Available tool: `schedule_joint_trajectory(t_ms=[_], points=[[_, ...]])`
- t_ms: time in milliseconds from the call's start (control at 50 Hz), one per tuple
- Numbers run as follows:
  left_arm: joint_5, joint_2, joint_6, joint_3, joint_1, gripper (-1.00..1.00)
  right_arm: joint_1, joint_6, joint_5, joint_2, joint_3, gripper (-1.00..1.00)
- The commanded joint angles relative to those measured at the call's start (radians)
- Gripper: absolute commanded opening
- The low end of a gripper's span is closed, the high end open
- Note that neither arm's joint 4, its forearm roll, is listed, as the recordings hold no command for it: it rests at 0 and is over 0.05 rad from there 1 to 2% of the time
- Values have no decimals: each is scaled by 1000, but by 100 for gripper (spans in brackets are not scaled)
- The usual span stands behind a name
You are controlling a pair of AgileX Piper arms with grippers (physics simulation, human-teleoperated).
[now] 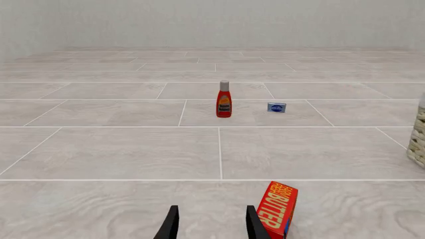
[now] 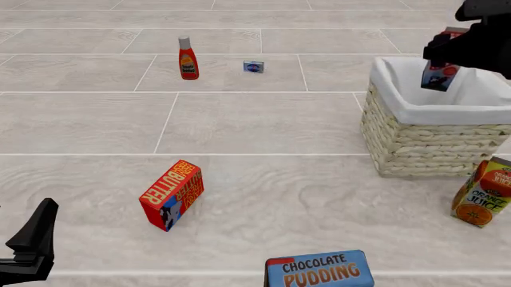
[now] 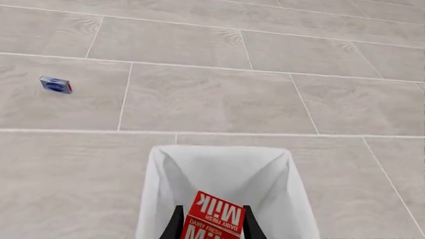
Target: Pick the milk and place it in the basket.
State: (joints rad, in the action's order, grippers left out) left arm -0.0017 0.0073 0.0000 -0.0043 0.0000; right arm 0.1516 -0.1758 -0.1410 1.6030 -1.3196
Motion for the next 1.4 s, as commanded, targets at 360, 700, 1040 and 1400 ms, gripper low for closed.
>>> schedule_joint_trajectory(t_ms=[360, 700, 1040, 1400], points=[[0, 0, 0, 0, 0, 100, 16, 7, 0, 91, -57, -100], [0, 0, 0, 0, 0, 100, 28, -4, 18, 130, -40, -100], [0, 0, 0, 0, 0, 100, 36, -3, 39, 174, -30, -100], [0, 0, 0, 0, 0, 100, 46, -6, 53, 220, -34, -100]])
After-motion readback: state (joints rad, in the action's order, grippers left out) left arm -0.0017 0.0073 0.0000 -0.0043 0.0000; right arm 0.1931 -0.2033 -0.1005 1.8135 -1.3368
